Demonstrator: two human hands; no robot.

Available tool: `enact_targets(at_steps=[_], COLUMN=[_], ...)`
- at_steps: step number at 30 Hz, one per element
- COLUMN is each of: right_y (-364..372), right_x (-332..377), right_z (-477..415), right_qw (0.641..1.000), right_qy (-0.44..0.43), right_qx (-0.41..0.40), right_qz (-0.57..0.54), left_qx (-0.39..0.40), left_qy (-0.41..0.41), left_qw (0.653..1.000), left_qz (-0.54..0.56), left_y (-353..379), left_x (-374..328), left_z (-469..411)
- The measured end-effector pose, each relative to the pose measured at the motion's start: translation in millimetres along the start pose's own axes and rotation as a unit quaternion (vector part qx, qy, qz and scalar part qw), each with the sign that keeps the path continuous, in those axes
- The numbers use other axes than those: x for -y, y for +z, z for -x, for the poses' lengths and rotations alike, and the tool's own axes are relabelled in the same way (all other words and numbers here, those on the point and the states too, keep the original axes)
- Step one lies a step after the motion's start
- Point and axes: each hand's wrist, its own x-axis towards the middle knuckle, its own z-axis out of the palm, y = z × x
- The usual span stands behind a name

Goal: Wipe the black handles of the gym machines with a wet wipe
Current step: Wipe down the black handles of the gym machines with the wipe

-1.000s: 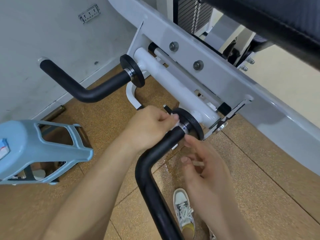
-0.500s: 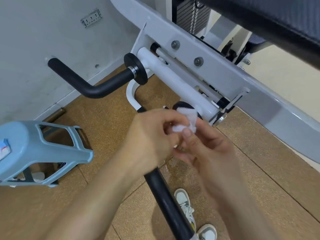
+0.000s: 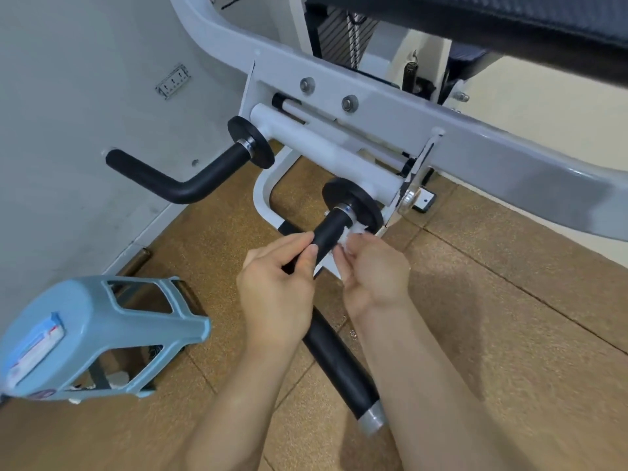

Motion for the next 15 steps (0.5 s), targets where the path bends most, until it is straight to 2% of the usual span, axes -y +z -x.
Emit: enact_targets(at_steps=[4,9,12,15], right_y=[-7,-5,-4,-9], right_x=[-6,9,13,-3], right_z=[11,11,6,11], right_qw=[0.989,0.967,0.956,0.915], right_qy=[-0.053,-0.071,-0.094,-0.114], right_qx=[0.027,0.112,0.093,0.122], right_qz=[0.134,0.219,0.262,0.366], left_qx=[-0.009,-0.009,-0.011,-0.02], left_qy=[-0.006,-0.011,-0.011,-0.012], left_qw=[1.0,0.999,0.999,0.998], left_qz=[0.025,0.032,0.036,0.052], left_y=[0,1,2,2], left_x=[2,3,4,6], left_z=[1,0,0,0])
